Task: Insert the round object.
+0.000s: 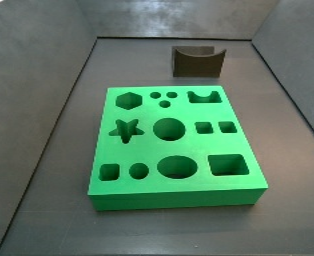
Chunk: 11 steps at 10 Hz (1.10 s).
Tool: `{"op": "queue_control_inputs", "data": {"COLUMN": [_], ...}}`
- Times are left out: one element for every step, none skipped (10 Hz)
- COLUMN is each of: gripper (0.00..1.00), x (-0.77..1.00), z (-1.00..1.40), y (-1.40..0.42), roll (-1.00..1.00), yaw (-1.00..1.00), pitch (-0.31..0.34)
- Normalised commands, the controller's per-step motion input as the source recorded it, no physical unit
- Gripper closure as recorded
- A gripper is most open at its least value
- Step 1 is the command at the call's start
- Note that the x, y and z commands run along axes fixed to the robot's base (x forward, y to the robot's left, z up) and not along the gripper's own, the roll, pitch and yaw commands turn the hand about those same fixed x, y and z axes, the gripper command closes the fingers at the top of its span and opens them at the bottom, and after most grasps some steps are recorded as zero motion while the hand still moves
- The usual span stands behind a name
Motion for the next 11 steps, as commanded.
{"op": "queue_control_inputs", "data": {"gripper": [1.00, 1.00, 1.00, 1.00, 1.00, 1.00, 1.00, 1.00, 1.00, 1.00, 1.00], "x": [0.17, 0.18, 0.23, 0.27, 0.26, 0.21, 0.18, 0.21, 0.21, 0.07, 0.11], "z": [-0.80, -0.90, -1.00, -1.00, -1.00, -0.70, -0.66, -0.67, -0.71, -0.77, -0.66], "y": [-0.33, -0.27, -0.20, -0.13, -0.15, 0.00, 0.00, 0.00, 0.00, -0.05, -0.08], "roll": [-0.13, -0.08, -0.02, 0.00, 0.00, -0.12, -0.17, -0.17, -0.17, -0.13, -0.13], "yaw": [-0.12, -0.11, -0.07, -0.04, -0.02, -0.06, -0.03, -0.01, -0.01, -0.05, -0.05], "pitch": [0.000, 0.000, 0.000, 0.000, 0.043, 0.130, 0.130, 0.116, 0.059, 0.041, 0.000]}}
